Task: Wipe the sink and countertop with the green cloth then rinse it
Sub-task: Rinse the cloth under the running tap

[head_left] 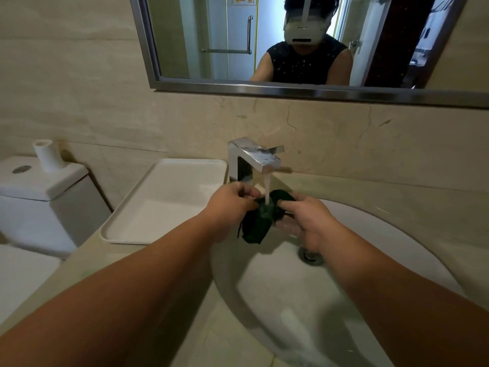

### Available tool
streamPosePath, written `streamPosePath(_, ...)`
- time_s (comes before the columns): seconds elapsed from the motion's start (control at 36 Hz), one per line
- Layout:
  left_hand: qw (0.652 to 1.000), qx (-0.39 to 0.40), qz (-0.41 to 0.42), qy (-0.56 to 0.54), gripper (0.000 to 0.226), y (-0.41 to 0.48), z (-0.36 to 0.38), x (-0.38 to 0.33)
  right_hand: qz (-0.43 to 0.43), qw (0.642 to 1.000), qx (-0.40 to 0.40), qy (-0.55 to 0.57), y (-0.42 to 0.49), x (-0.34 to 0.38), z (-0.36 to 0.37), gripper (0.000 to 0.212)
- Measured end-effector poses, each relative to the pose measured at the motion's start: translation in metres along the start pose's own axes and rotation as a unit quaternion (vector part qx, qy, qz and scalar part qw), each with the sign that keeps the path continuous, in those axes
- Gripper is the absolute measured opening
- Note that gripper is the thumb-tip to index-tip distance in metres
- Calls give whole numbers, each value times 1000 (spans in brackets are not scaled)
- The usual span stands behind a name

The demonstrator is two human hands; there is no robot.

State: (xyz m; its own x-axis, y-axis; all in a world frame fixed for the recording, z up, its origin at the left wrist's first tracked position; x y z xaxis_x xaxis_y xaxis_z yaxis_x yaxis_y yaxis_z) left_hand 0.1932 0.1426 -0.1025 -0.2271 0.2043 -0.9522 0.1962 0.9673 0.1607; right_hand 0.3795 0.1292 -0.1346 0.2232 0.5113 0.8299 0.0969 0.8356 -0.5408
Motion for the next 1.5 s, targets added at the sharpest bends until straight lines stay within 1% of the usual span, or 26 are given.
streamPosePath(0.08, 999, -49, 12, -7, 13, 3, -5, -3, 11, 1000, 22, 17, 4, 1, -14, 30)
streamPosePath(0.14, 998, -61, 22, -5, 12, 5, -4, -6, 14, 1000, 22, -11, 6, 0, -21, 36)
streamPosePath(0.25, 999, -43, 24, -3, 12, 7, 5, -12, -11, 990, -29, -140, 3, 3, -28, 51)
streamPosePath(0.31, 999, -23, 22, -13, 12, 7, 9, -15, -24, 981, -47, -188, -2, 9, -26, 64)
streamPosePath(0.36, 1000, -7, 22, -17, 11, 7, 11, -16, -34, 976, -30, -213, -3, 14, -21, 81)
streamPosePath(0.39, 1000, -4, 20, -15, 11, 8, 11, -15, -43, 973, -12, -228, -3, 16, -17, 87)
streamPosePath(0.42, 1000, -2, 20, -14, 10, 8, 10, -14, -55, 967, 3, -248, -4, 17, -13, 88)
streamPosePath(0.44, 1000, -2, 22, -13, 11, 9, 9, -12, -67, 961, 15, -268, -8, 18, -10, 83)
streamPosePath(0.53, 1000, -4, 27, -2, 14, 11, 5, -9, -105, 942, 43, -316, -15, 21, -3, 56)
streamPosePath(0.61, 999, -2, 28, -16, 19, 13, 3, -7, -127, 924, 28, -360, -16, 23, -2, 36)
streamPosePath(0.69, 999, 8, 27, -44, 18, 12, 3, -9, -145, 912, 19, -384, -16, 25, -2, 7)
streamPosePath(0.72, 999, 13, 26, -46, 18, 13, 3, -7, -151, 911, 16, -383, -16, 26, -3, 6)
streamPosePath(0.78, 998, 19, 26, -54, 17, 14, 2, -7, -159, 916, 8, -369, -17, 26, -4, 11)
streamPosePath(0.86, 997, 33, 18, -69, 19, 17, 2, -4, -150, 939, 16, -309, -17, 26, -4, 16)
streamPosePath(0.92, 997, 50, 10, -63, 22, 17, 3, -3, -142, 951, 23, -275, -14, 24, -5, 14)
streamPosePath(1.0, 995, 82, 9, -50, 26, 16, 6, -4, -149, 954, 12, -259, -12, 25, -6, 11)
streamPosePath(1.08, 992, 121, -19, -41, 19, 12, 13, -6, -148, 958, 9, -244, -11, 27, -3, 14)
streamPosePath(1.17, 987, 138, -45, -66, 11, 10, 18, -6, -141, 961, 18, -235, -11, 28, 1, 17)
streamPosePath(1.19, 987, 141, -46, -55, 11, 9, 17, -7, -140, 962, 22, -232, -10, 29, 1, 17)
streamPosePath(1.25, 988, 151, -40, 7, 19, 10, 13, -8, -134, 964, 36, -226, -9, 30, 1, 20)
streamPosePath(1.31, 986, 152, -29, 59, 12, 11, 7, -11, -123, 964, 50, -230, -10, 29, 0, 23)
streamPosePath(1.36, 986, 144, -13, 86, 9, 15, 2, -10, -118, 956, 54, -264, -13, 30, -1, 25)
streamPosePath(1.44, 986, 140, 6, 85, 16, 16, 1, -9, -108, 936, 50, -332, -18, 30, -2, 26)
streamPosePath(1.5, 988, 140, 10, 65, 21, 16, 2, -7, -102, 934, 60, -336, -18, 29, -1, 20)
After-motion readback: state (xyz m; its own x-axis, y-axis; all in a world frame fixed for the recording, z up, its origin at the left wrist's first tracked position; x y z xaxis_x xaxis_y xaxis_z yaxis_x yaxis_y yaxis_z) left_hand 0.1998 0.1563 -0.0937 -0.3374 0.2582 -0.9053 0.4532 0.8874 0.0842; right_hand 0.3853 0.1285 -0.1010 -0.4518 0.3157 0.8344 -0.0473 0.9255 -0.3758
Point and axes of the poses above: each hand's wrist, its own y-axis towards the middle knuckle, its own z-axis out of the palm, x = y × z, the point moved 4 cm from there along y, towards the middle knuckle, and after that the axes turned 14 degrees about z, right-handed, at the moved point
